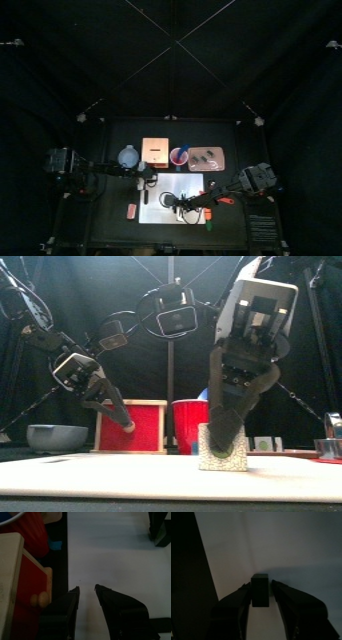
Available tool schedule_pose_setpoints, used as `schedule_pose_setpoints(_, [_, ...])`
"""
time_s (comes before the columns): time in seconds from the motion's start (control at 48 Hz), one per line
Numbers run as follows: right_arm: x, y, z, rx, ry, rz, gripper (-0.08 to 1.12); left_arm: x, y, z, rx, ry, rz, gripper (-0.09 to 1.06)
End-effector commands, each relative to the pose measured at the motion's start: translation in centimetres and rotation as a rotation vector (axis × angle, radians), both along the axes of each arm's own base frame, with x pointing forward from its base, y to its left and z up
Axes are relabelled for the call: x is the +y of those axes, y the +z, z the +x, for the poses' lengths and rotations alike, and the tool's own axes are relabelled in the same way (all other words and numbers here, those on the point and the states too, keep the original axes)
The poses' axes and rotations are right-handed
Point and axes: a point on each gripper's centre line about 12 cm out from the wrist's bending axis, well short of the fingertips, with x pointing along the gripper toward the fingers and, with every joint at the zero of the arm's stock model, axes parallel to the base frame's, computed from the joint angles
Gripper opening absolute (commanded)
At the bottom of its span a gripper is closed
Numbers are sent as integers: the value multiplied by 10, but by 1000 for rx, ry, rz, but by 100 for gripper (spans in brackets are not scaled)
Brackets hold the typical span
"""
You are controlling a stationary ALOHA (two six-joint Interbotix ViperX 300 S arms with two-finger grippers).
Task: Place sushi on board then cut the sushi with the knife then place the pieces on the plate
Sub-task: Place the 4 sushi pieces on the plate
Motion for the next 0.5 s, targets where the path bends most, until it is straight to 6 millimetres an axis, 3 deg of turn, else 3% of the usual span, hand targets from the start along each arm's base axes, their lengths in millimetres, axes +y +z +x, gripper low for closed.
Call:
schedule_pose_setpoints(0.021, [-11,30,-11,-19,-29,-3,64,1,7,3,-24,3,2,73])
schedule_pose_setpoints(0.292, [-91,60,-70,12,-257,-19,64,2,7,3,-24,5,2,73])
schedule_pose_setpoints(0.5, [-151,65,-129,42,-476,-46,64,2,6,3,-21,5,2,73])
